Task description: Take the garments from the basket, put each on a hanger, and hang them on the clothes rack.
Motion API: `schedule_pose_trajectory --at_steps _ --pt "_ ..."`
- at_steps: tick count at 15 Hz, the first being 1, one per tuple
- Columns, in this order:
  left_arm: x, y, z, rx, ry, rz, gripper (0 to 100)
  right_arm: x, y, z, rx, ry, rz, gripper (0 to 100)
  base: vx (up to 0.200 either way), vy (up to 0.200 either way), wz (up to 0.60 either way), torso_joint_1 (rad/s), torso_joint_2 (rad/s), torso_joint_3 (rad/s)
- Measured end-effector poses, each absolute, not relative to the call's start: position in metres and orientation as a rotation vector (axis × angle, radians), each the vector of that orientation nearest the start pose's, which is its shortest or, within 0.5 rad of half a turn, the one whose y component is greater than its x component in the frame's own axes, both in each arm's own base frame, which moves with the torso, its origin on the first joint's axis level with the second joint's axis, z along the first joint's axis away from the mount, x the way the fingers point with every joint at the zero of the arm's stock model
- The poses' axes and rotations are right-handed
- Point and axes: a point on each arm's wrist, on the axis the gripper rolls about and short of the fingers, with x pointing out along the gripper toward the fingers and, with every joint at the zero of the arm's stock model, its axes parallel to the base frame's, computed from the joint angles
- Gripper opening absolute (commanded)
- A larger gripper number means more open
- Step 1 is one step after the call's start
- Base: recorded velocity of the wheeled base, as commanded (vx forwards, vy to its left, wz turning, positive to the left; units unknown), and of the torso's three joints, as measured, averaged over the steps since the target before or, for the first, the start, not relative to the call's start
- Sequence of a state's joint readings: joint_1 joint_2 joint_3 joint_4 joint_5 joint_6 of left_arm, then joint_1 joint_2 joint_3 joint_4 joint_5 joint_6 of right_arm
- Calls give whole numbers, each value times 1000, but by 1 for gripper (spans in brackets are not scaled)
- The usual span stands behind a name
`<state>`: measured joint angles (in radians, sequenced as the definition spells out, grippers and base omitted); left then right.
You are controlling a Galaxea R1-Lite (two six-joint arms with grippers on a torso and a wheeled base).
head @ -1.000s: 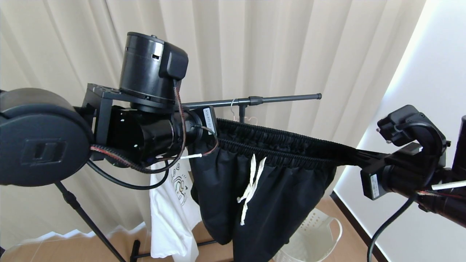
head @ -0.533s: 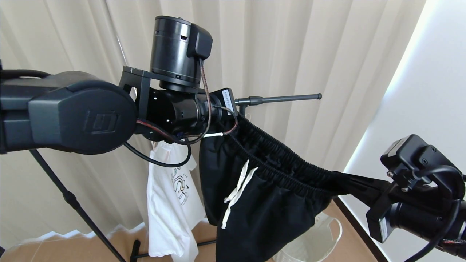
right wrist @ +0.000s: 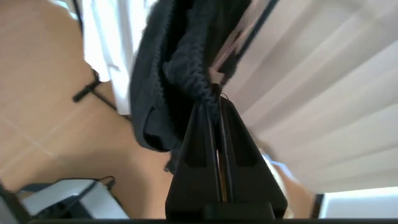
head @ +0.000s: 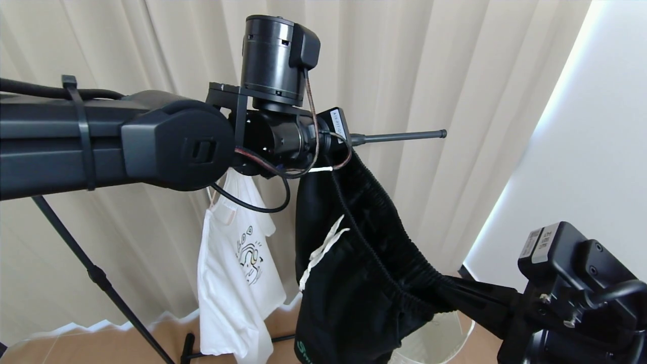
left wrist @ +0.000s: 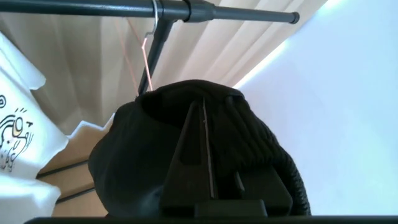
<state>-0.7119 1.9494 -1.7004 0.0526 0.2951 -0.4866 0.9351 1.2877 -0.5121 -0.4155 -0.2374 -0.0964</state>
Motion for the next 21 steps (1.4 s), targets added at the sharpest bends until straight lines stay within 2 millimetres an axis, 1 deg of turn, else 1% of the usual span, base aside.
schedule_pose_trajectory --at_steps 6,10,13,16,19,21 --pt "326 -268 277 -350 332 -346 0 107 188 190 -94 328 811 0 0 0 0 0 0 0" --pt "339 -270 270 -351 332 -331 0 107 202 190 -47 316 837 0 0 0 0 0 0 0" --pt "347 -269 267 -354 328 -318 0 107 204 186 -58 328 840 0 0 0 0 0 0 0" --pt "351 -268 264 -352 332 -311 0 106 204 185 -62 332 841 0 0 0 0 0 0 0" --pt "348 -263 263 -336 363 -295 0 106 199 180 -95 341 824 0 0 0 0 0 0 0" --pt "343 -256 268 -326 378 -282 0 113 191 178 -146 328 789 0 0 0 0 0 0 0"
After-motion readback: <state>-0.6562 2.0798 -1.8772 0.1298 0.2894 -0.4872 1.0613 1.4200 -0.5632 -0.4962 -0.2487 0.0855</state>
